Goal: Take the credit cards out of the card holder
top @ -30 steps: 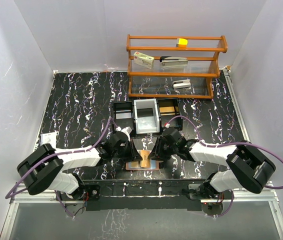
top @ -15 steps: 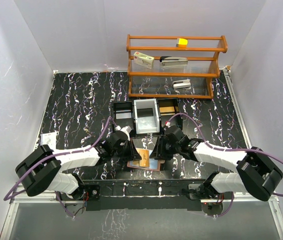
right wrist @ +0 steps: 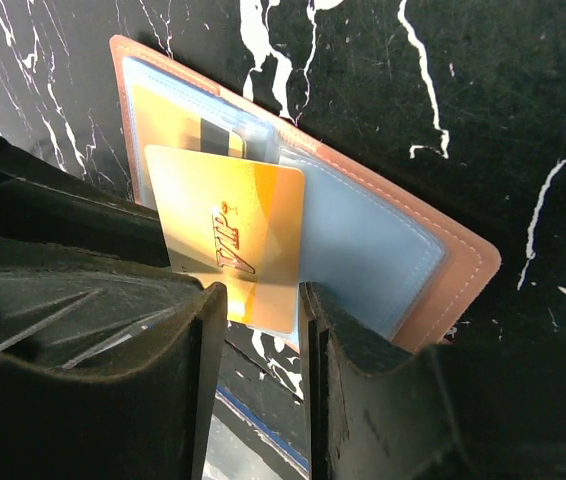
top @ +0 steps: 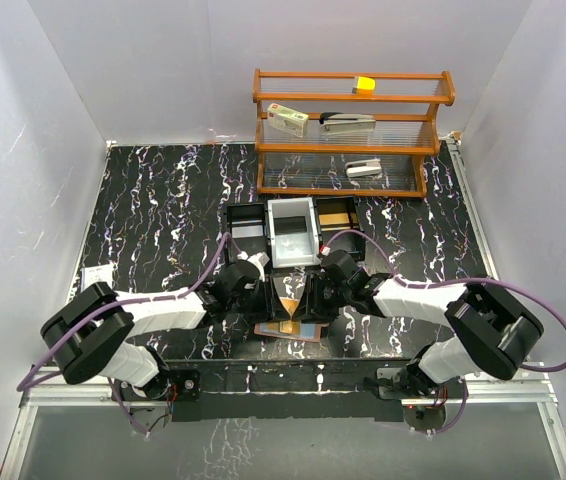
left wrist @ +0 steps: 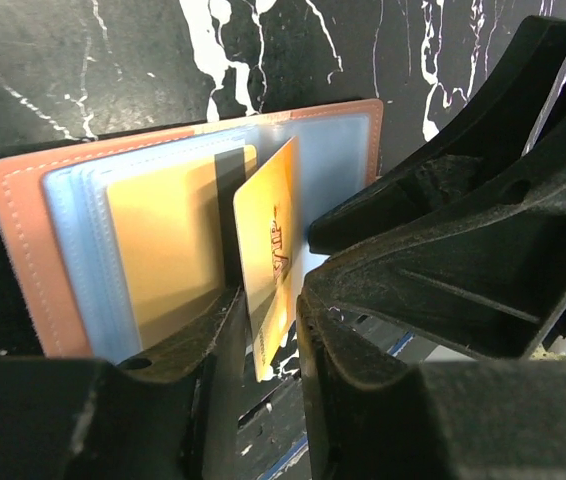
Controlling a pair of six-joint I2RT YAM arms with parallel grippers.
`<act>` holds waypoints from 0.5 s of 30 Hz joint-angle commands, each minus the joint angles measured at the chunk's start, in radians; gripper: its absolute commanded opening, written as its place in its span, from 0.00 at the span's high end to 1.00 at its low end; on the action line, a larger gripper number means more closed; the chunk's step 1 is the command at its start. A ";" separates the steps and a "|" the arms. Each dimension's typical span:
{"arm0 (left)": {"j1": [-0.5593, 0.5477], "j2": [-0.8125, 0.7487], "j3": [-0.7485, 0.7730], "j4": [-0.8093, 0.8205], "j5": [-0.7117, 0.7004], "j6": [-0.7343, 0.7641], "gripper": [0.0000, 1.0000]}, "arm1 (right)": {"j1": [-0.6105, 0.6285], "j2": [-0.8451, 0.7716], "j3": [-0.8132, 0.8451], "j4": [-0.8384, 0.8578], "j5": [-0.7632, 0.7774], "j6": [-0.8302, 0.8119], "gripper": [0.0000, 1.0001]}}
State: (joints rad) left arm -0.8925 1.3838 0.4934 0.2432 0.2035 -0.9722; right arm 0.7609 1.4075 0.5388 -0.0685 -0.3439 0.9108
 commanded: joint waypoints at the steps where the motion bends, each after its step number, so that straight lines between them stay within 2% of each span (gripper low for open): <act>1: -0.005 0.042 0.045 0.045 0.066 0.015 0.76 | -0.003 0.009 -0.033 -0.006 0.067 -0.004 0.67; 8: -0.004 0.017 0.062 -0.045 -0.007 0.011 1.00 | -0.004 -0.023 -0.042 -0.032 0.108 0.003 0.67; 15: -0.005 -0.084 0.060 -0.161 -0.097 0.021 1.00 | -0.003 -0.060 0.016 -0.138 0.190 -0.036 0.66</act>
State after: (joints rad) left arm -0.8944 1.3827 0.5350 0.1841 0.1814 -0.9688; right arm 0.7601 1.3750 0.5220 -0.0753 -0.2878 0.9260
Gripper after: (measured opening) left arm 0.010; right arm 0.329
